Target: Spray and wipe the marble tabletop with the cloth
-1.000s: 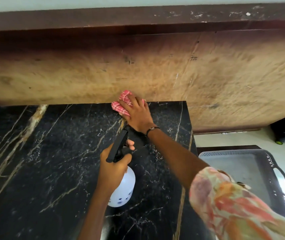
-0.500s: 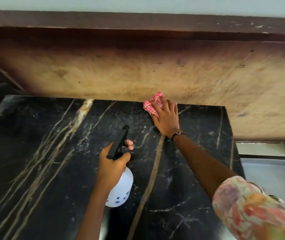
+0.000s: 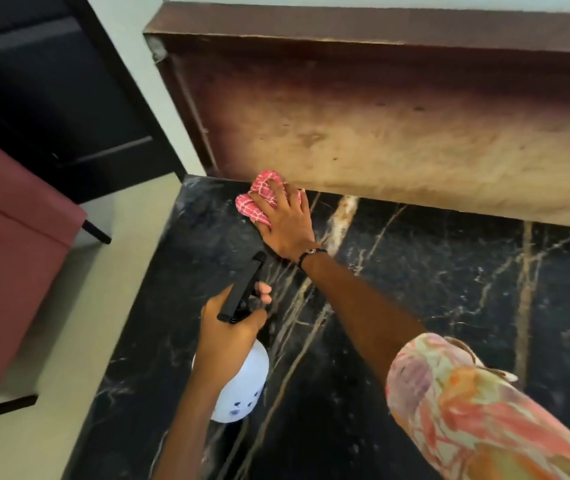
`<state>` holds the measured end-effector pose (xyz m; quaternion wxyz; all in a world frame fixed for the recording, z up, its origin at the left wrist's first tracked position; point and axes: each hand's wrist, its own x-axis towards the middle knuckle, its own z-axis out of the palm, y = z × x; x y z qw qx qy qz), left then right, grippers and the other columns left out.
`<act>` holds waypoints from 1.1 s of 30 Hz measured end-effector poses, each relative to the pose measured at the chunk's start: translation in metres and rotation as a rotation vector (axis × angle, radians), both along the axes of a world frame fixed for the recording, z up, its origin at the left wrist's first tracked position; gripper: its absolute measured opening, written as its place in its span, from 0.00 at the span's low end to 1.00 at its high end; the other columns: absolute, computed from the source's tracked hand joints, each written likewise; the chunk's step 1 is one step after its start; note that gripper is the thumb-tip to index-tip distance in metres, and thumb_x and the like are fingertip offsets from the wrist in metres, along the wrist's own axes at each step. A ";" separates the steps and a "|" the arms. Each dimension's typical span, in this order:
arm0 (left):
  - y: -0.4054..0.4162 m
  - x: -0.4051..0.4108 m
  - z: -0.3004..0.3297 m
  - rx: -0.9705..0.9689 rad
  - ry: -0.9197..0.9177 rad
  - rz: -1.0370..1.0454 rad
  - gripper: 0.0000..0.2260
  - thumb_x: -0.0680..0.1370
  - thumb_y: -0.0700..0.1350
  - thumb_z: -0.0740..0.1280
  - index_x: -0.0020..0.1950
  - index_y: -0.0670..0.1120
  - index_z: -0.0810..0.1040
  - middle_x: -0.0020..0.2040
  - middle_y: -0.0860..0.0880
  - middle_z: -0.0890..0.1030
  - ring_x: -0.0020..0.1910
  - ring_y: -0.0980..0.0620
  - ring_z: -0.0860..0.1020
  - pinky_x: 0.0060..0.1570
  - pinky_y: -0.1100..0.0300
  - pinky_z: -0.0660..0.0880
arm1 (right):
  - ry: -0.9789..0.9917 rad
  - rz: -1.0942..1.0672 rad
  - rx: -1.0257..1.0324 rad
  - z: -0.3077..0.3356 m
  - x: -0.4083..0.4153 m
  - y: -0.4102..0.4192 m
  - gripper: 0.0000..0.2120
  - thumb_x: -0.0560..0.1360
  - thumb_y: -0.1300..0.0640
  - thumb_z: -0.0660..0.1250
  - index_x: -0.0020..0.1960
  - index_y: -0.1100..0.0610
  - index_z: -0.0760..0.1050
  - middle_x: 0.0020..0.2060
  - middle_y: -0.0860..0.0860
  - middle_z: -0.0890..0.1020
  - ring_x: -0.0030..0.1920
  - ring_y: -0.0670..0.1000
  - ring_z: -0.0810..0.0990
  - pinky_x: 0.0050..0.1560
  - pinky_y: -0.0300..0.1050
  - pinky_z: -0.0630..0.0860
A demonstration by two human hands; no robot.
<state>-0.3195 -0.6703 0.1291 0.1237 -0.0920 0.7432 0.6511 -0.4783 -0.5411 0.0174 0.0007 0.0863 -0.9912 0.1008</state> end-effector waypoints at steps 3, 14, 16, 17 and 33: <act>-0.036 -0.012 0.000 -0.015 -0.029 0.050 0.12 0.73 0.26 0.62 0.48 0.38 0.80 0.21 0.55 0.75 0.19 0.58 0.66 0.22 0.69 0.64 | 0.110 0.253 0.014 -0.008 0.011 -0.009 0.25 0.78 0.42 0.53 0.73 0.45 0.64 0.74 0.55 0.65 0.71 0.62 0.65 0.71 0.64 0.57; -0.099 -0.040 0.003 0.034 -0.022 0.145 0.14 0.72 0.26 0.62 0.40 0.44 0.80 0.22 0.55 0.77 0.20 0.60 0.72 0.24 0.72 0.67 | 0.031 -0.005 -0.028 -0.009 -0.063 -0.100 0.25 0.79 0.44 0.56 0.75 0.45 0.60 0.75 0.57 0.60 0.71 0.65 0.61 0.73 0.63 0.49; -0.105 -0.043 0.001 0.056 -0.027 0.151 0.14 0.72 0.26 0.62 0.41 0.43 0.80 0.21 0.55 0.77 0.18 0.59 0.69 0.21 0.71 0.65 | 0.063 -0.014 -0.007 -0.011 -0.064 -0.111 0.25 0.79 0.42 0.53 0.75 0.46 0.61 0.75 0.59 0.62 0.70 0.66 0.63 0.72 0.64 0.52; -0.107 -0.043 0.000 0.065 -0.033 0.160 0.14 0.72 0.26 0.62 0.41 0.44 0.79 0.21 0.55 0.76 0.18 0.58 0.68 0.20 0.70 0.64 | 0.101 0.029 -0.002 -0.011 -0.058 -0.112 0.26 0.78 0.41 0.52 0.75 0.46 0.62 0.74 0.59 0.63 0.69 0.66 0.64 0.71 0.65 0.54; -0.115 -0.055 -0.005 0.108 -0.010 0.119 0.11 0.72 0.27 0.63 0.47 0.38 0.80 0.37 0.50 0.81 0.25 0.62 0.75 0.27 0.74 0.68 | 0.060 0.100 0.287 0.008 -0.123 -0.164 0.24 0.78 0.40 0.55 0.69 0.52 0.66 0.69 0.59 0.67 0.67 0.62 0.67 0.67 0.63 0.61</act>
